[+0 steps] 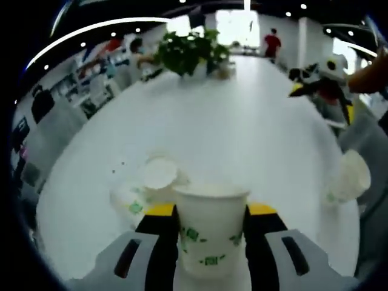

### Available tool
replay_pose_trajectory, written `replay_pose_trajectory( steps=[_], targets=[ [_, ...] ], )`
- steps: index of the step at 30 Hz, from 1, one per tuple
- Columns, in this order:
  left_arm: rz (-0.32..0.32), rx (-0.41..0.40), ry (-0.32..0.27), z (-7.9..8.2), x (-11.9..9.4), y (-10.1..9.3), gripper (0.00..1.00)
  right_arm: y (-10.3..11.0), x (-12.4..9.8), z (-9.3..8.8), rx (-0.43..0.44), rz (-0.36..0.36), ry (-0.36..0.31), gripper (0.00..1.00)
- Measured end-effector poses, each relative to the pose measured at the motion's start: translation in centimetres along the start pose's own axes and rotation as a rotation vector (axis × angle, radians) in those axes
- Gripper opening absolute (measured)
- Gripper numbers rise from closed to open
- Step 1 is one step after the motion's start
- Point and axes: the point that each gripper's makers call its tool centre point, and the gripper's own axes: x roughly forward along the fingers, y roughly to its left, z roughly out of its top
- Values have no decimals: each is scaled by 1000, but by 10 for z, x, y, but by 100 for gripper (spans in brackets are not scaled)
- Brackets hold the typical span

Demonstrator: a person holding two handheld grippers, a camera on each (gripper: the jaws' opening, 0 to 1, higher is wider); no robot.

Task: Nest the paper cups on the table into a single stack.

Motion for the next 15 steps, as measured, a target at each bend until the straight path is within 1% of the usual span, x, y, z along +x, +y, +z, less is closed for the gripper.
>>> replay_pose_trajectory(
  steps=[3,6,8,9,10,11,12,14,15],
  targets=[
    [18,-46,-68,11,-7,2,40,0,-2,2,-5,-3,0,93],
    [41,-100,-164,29,-18,3,40,0,-3,4,-11,-6,3,93],
    [76,-148,-226,38,-26,13,40,-1,-3,5,-15,-8,4,93],
    [88,-162,-251,43,-29,13,40,-1,-3,6,-16,-9,4,93],
    [106,-184,-291,50,-35,17,40,-2,-3,6,-19,-9,4,93],
    [113,-193,-303,52,-36,19,40,-2,-4,7,-22,-12,3,93],
    [140,-244,-369,61,-44,29,40,-4,-4,8,-21,-18,0,93],
    [183,-278,-434,71,-55,41,40,-7,-6,12,-12,-26,-12,93],
    [207,-305,-480,80,-63,41,40,-8,-7,13,-14,-29,-13,93]
  ],
)
